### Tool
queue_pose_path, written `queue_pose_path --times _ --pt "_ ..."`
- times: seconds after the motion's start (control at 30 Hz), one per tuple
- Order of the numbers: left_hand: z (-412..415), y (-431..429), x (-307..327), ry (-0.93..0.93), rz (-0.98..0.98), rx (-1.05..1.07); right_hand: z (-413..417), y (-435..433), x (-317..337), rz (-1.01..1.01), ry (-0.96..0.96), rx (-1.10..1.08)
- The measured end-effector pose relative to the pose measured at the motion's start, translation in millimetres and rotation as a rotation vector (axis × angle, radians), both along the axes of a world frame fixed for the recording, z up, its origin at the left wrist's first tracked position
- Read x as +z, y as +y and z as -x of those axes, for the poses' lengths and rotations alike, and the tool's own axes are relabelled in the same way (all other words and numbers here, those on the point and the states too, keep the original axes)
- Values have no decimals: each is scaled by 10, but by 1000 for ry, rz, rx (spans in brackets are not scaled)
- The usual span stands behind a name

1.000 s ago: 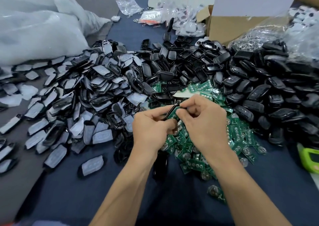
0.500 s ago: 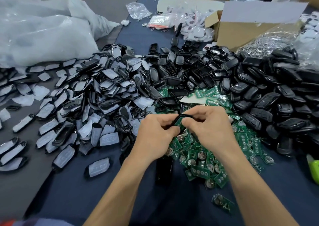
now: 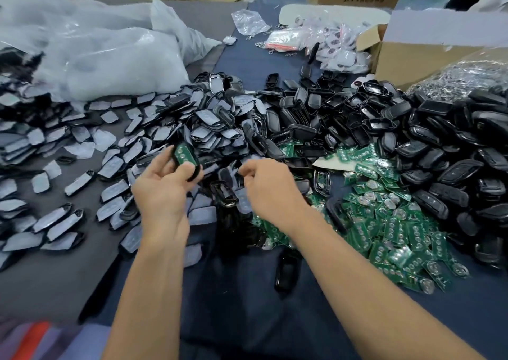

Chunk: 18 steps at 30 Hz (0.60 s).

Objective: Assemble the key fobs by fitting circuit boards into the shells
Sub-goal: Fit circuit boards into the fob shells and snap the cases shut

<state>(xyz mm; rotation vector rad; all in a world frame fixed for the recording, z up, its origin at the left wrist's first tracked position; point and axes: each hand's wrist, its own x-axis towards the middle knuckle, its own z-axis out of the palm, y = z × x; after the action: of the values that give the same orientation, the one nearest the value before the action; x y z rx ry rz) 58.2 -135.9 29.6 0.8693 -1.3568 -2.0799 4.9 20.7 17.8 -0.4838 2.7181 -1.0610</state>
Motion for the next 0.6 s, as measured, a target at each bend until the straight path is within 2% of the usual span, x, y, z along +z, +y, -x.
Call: queue_pose_path --times 0.1,0.27,0.37,0.47,0.6 --pt "-98 -200 26 14 7 14 74 -269 -28 -6 -12 35" --pt "-246 -407 -36 -8 -7 -6 197 -561 -85 41 -65 -25" --pt "-305 -483 -72 -27 -4 3 288 -650 -83 15 24 5" --pt "-328 -528 -107 -30 -2 7 316 -721 -100 -125 153 150" --pt "-311 -538 -129 -32 27 -43 337 -794 -103 -192 199 253"
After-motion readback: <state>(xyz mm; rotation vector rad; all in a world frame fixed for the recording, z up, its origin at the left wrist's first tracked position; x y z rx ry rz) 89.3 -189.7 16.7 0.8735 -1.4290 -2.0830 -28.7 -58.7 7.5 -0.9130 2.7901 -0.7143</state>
